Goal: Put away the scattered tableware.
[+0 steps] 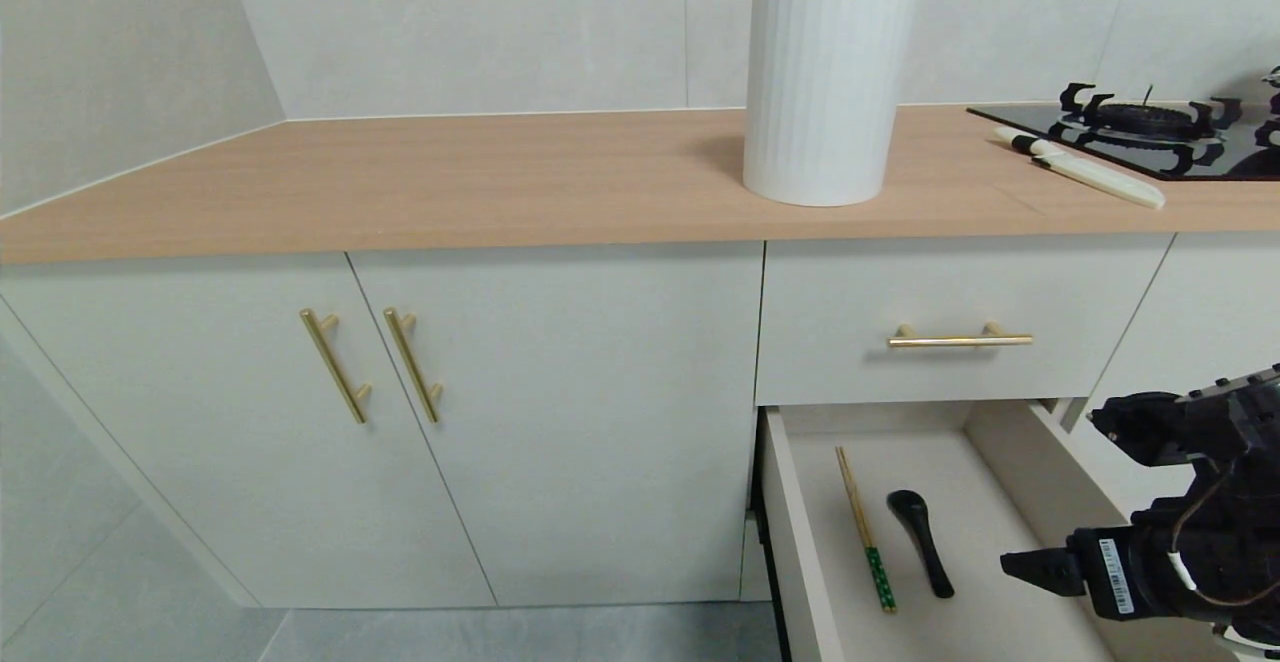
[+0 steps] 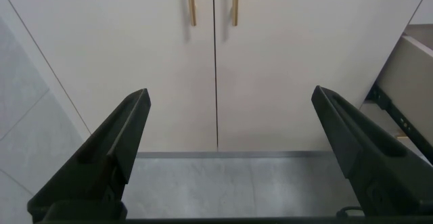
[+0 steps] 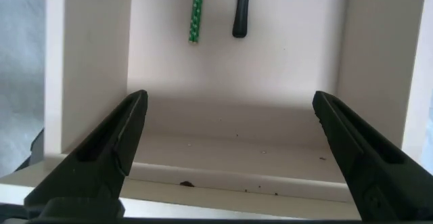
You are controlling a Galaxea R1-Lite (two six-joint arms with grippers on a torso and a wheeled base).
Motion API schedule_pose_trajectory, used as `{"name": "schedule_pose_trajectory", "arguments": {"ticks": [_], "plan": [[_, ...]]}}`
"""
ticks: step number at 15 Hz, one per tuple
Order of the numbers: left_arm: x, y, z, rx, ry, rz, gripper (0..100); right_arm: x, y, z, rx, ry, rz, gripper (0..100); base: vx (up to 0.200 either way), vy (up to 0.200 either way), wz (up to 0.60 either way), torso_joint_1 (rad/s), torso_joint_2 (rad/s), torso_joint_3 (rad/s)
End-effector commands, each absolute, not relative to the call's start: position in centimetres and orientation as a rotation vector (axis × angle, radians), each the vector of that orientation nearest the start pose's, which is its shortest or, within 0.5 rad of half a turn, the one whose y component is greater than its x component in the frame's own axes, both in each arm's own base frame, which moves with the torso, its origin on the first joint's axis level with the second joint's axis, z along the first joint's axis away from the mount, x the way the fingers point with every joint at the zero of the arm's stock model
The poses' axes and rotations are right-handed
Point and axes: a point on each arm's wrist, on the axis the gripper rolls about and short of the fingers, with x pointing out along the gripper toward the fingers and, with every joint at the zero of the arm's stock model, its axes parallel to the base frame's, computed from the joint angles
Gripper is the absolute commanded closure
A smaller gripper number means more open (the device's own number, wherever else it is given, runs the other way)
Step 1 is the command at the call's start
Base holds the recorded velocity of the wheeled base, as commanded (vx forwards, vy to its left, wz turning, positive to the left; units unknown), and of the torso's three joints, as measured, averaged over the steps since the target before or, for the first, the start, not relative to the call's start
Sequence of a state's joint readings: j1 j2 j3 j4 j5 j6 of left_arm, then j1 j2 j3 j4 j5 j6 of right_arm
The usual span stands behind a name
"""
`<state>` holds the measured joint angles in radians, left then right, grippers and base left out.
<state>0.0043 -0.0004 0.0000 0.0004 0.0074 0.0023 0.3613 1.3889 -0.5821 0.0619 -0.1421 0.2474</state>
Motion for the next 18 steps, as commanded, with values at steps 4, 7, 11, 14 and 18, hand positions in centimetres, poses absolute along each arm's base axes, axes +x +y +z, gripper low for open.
{"name": "schedule_pose_trajectory", "arguments": {"ticks": [4,7,11,14,18], "plan": [[-2.3,0.0,7.5,0.0,0.0,0.014,0,17.3,6.3,14.2,0.011,0.862,0.099,0,-0.2,0.0,0.0,0.005,0.0,0.004],[-2.3,0.0,7.5,0.0,0.0,0.014,0,16.7,6.4,14.2,-0.006,0.891,0.112,0,-0.2,0.0,0.0,-0.001,0.01,0.005],[-2.3,0.0,7.6,0.0,-0.002,0.014,0,15.6,7.0,14.0,-0.05,0.947,0.156,0,0.0,0.0,0.0,0.0,0.0,0.0],[-2.3,0.0,7.6,0.0,-0.002,0.014,0,16.1,7.3,13.0,-0.073,1.016,0.148,0,0.0,0.0,0.0,0.0,0.0,0.0],[-2.3,0.0,7.6,0.0,-0.002,0.014,0,17.0,7.7,11.4,-0.106,1.115,0.128,0,0.0,0.0,0.0,0.0,0.0,0.0]]}}
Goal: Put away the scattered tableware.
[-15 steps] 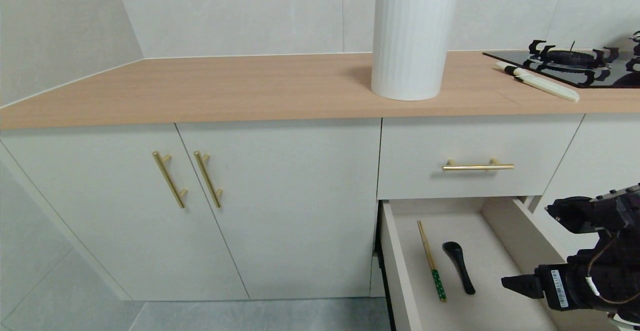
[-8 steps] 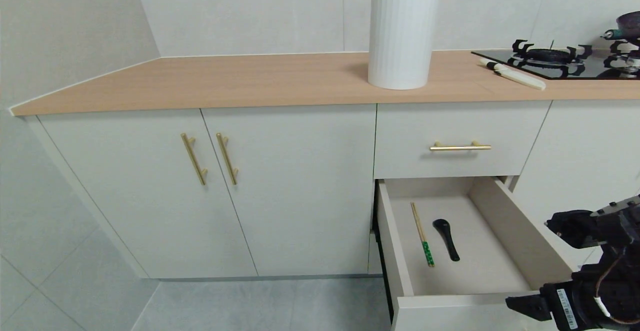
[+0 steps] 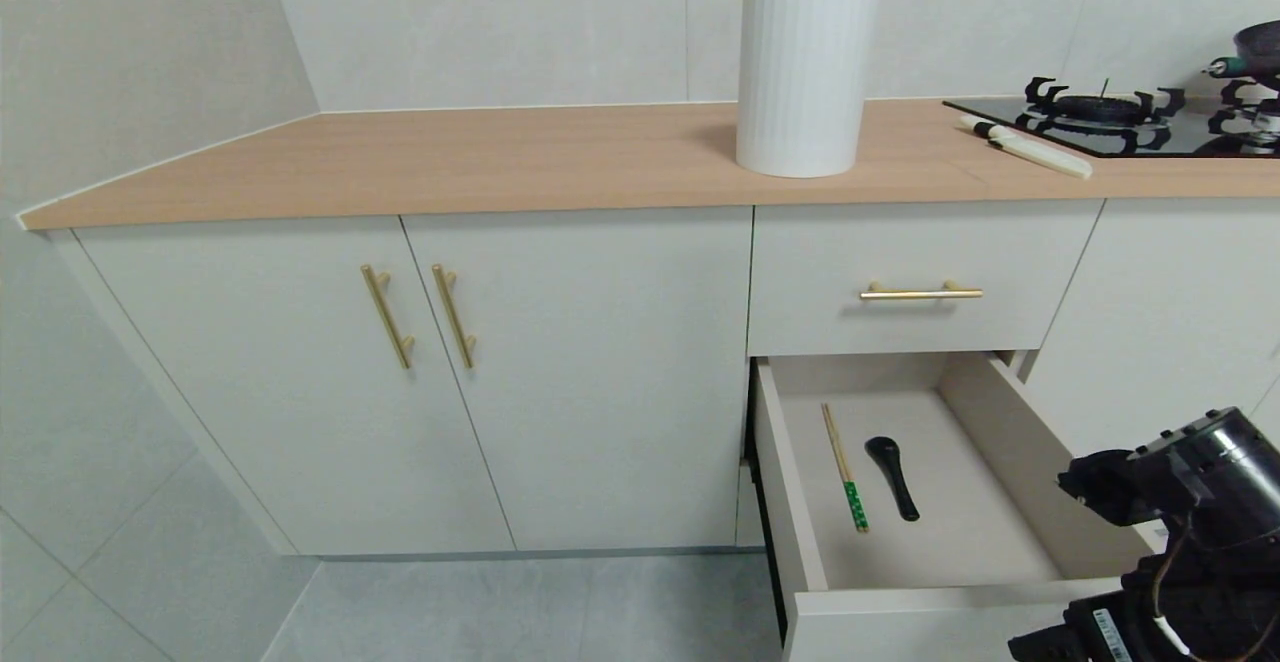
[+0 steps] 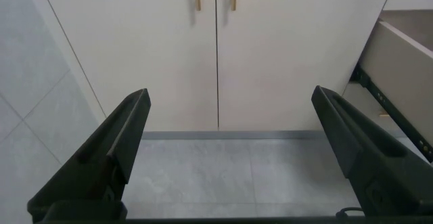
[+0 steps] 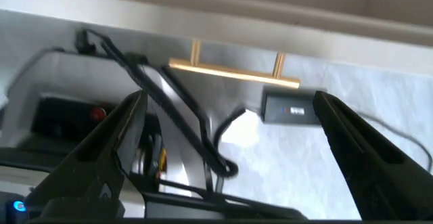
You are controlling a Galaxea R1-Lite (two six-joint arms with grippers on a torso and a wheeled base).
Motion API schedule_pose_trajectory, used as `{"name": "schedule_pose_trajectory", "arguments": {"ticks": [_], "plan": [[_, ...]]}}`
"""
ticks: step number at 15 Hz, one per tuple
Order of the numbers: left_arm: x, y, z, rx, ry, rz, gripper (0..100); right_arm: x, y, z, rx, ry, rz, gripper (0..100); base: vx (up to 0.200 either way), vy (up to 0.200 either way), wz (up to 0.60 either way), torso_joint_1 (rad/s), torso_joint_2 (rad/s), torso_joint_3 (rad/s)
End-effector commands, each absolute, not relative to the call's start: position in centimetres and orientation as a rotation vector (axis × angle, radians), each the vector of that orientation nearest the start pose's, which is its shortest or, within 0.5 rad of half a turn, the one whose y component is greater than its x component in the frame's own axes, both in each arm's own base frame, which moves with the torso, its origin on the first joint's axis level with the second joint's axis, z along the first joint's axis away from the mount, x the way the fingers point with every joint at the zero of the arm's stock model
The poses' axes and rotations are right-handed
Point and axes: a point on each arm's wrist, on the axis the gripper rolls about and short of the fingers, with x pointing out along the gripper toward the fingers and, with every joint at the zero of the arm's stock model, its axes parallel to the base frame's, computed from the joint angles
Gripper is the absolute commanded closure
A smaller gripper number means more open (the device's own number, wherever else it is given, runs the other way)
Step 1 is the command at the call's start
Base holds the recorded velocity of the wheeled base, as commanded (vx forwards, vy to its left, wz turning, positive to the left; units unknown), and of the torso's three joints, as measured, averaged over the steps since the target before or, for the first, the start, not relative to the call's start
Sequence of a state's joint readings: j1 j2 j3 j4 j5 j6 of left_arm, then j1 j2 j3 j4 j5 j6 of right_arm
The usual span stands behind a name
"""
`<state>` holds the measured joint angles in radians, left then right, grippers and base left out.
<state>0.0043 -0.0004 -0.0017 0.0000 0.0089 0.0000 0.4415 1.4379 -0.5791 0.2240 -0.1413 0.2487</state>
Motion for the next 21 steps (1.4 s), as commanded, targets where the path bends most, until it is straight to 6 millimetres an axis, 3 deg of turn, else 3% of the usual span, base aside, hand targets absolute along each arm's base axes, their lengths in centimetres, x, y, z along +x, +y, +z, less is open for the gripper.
{"name": "schedule_pose_trajectory", "arguments": {"ticks": [1,21], "plan": [[-2.3,0.0,7.6,0.0,-0.002,0.014,0,17.0,7.7,11.3,-0.108,1.122,0.127,0,0.0,0.0,0.0,0.0,0.0,0.0],[-2.3,0.0,7.6,0.0,-0.002,0.014,0,19.6,8.7,9.8,-0.038,1.107,0.07,0,0.0,0.0,0.0,0.0,0.0,0.0]]}}
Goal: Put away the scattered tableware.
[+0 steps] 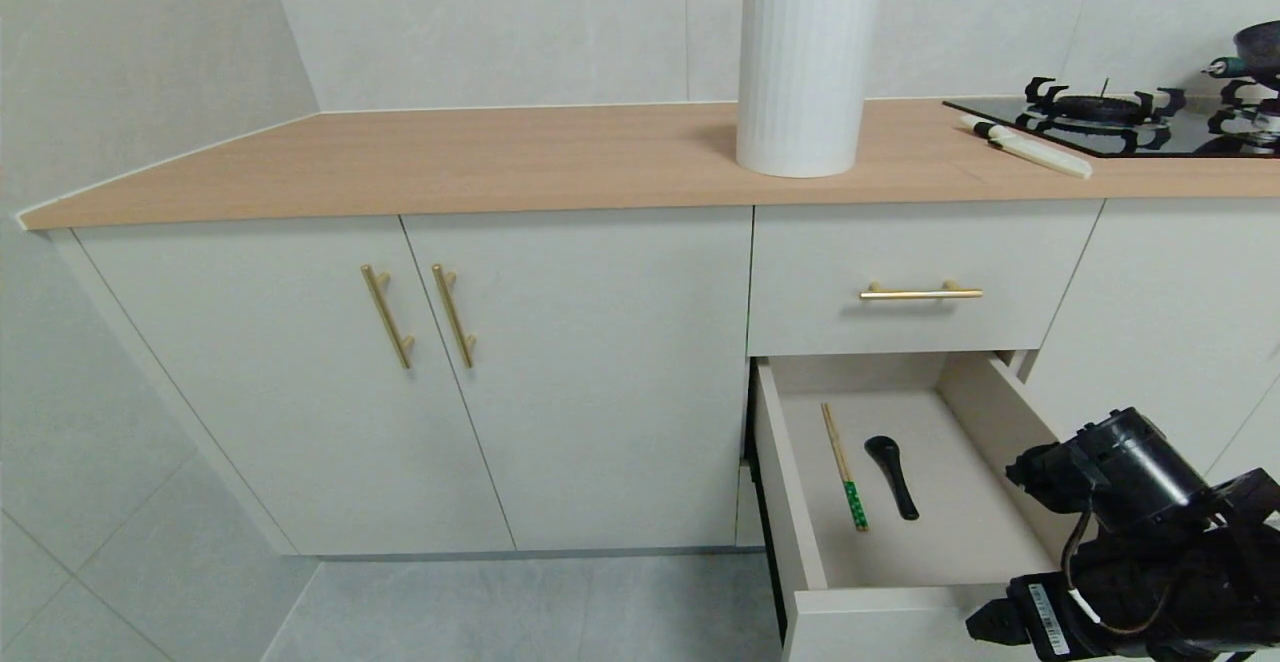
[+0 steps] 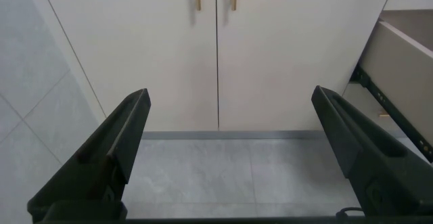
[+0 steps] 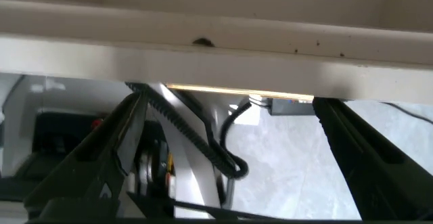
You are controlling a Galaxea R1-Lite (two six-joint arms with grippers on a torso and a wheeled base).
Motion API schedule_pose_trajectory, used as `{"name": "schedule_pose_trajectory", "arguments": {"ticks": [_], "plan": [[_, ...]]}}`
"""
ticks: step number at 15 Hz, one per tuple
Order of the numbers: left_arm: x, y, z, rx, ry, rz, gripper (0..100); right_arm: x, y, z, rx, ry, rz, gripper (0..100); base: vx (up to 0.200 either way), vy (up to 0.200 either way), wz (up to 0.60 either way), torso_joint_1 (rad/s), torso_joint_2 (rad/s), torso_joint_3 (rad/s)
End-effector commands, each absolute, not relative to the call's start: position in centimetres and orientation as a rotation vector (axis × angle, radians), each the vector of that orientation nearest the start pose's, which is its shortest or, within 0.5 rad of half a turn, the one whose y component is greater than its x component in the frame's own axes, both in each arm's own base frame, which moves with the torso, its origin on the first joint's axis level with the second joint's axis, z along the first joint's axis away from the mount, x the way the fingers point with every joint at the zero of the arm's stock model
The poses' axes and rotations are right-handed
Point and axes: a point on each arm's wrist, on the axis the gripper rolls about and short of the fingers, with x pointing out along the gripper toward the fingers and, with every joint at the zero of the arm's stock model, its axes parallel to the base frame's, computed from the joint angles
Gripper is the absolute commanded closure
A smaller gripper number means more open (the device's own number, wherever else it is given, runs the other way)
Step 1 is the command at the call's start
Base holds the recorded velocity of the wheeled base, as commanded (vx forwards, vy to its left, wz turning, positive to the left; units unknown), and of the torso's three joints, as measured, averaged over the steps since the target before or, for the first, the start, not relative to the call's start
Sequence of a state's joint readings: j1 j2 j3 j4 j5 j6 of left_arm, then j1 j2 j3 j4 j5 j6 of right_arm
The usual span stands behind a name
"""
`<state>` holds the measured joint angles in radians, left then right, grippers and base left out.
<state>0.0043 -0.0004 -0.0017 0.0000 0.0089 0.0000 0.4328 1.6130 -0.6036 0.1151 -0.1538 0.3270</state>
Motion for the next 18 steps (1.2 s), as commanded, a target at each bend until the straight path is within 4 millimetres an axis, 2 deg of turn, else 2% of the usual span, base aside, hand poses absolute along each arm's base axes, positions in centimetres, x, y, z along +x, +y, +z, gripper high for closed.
{"name": "schedule_pose_trajectory", "arguments": {"ticks": [1,8,12,16,18], "plan": [[-2.3,0.0,7.5,0.0,0.0,0.014,0,19.6,8.6,9.7,-0.025,1.105,0.051,0,0.0,0.0,0.0,0.0,0.0,0.0],[-2.3,0.0,7.6,0.0,-0.002,0.014,0,21.3,9.3,7.8,-0.008,1.083,-0.024,0,0.0,0.0,0.0,0.0,0.0,0.0],[-2.3,0.0,7.6,0.0,-0.002,0.014,0,22.4,9.8,7.0,0.067,1.023,-0.064,0,0.0,0.0,0.0,0.0,0.0,0.0],[-2.3,0.0,7.5,0.0,0.0,0.014,0,23.0,9.9,7.1,0.071,0.978,-0.086,0,0.0,0.0,0.0,0.0,0.0,0.0],[-2.3,0.0,7.6,0.0,-0.002,0.014,0,23.9,9.7,7.0,0.093,0.944,-0.094,0,0.0,0.0,0.0,0.0,0.0,0.0]]}}
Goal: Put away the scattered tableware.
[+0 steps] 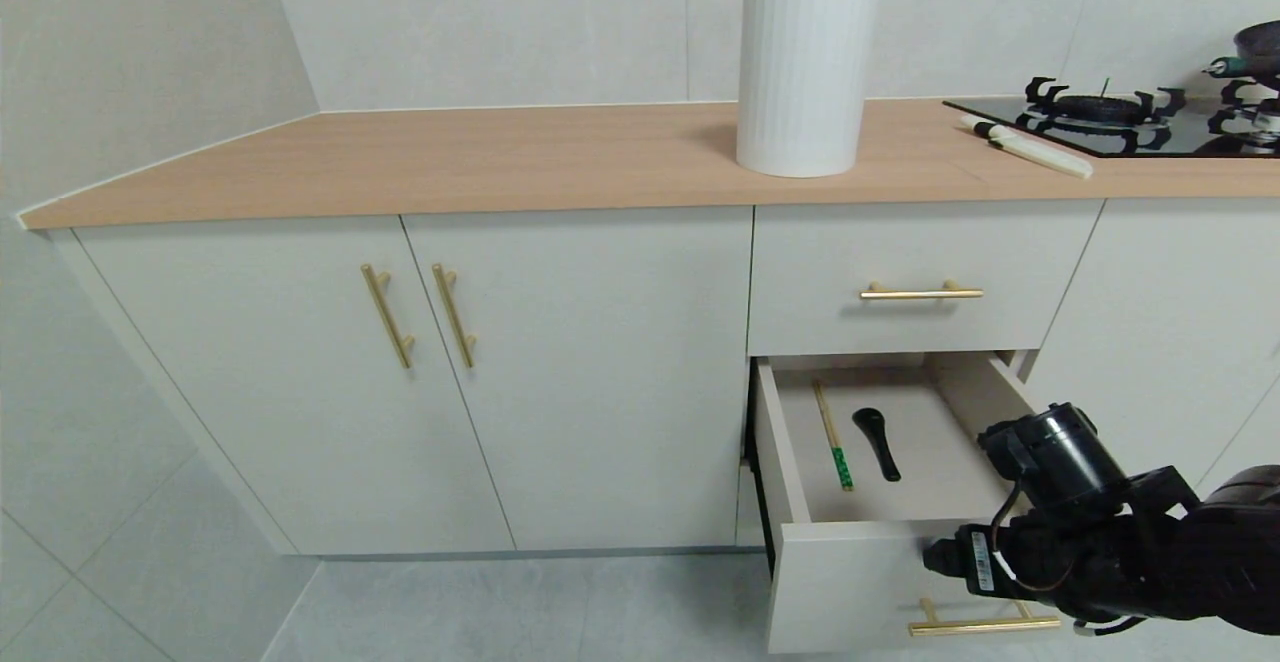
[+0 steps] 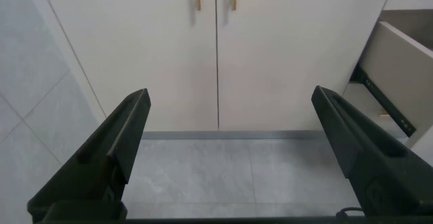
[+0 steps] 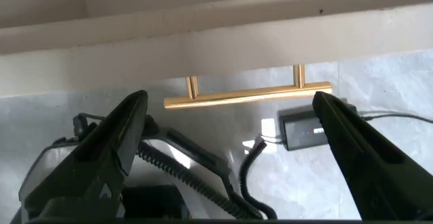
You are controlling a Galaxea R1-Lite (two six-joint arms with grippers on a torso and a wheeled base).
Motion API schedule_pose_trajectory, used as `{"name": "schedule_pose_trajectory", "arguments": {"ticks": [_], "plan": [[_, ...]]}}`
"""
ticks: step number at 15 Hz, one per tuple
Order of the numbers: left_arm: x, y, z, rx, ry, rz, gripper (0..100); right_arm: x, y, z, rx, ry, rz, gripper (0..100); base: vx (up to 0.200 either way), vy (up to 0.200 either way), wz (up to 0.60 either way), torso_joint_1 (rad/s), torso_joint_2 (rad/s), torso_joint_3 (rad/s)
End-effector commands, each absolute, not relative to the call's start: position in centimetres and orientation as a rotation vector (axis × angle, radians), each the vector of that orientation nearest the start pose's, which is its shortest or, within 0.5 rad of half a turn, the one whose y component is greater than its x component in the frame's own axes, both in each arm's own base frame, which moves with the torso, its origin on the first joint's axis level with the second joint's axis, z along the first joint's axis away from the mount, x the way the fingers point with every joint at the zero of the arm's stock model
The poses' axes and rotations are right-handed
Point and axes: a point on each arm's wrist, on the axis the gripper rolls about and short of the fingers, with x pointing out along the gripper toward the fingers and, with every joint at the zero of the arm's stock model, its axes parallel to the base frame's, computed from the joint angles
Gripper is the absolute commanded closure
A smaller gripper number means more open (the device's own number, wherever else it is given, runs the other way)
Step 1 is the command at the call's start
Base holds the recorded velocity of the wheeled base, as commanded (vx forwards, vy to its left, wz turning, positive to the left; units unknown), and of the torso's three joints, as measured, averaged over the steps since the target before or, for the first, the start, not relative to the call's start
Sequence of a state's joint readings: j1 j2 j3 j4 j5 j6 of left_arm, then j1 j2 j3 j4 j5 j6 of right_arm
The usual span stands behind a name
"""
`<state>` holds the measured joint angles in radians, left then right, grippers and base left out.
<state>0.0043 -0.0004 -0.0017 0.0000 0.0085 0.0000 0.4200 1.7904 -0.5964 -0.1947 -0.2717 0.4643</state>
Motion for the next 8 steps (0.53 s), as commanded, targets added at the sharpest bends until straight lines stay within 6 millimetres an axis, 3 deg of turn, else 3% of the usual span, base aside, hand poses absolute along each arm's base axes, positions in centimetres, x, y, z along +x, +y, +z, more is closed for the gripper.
{"name": "schedule_pose_trajectory", "arguments": {"ticks": [1,5,8], "plan": [[-2.3,0.0,7.6,0.0,-0.002,0.014,0,24.7,9.7,6.6,0.104,0.922,-0.098,0,0.0,0.0,0.0,0.0,0.0,0.0],[-2.3,0.0,7.6,0.0,-0.002,0.014,0,27.9,8.8,5.6,0.028,0.819,-0.062,0,0.0,0.0,0.0,0.0,0.0,0.0],[-2.3,0.0,7.5,0.0,0.0,0.014,0,29.7,9.1,6.1,0.012,0.771,-0.03,0,0.0,0.0,0.0,0.0,0.0,0.0]]}}
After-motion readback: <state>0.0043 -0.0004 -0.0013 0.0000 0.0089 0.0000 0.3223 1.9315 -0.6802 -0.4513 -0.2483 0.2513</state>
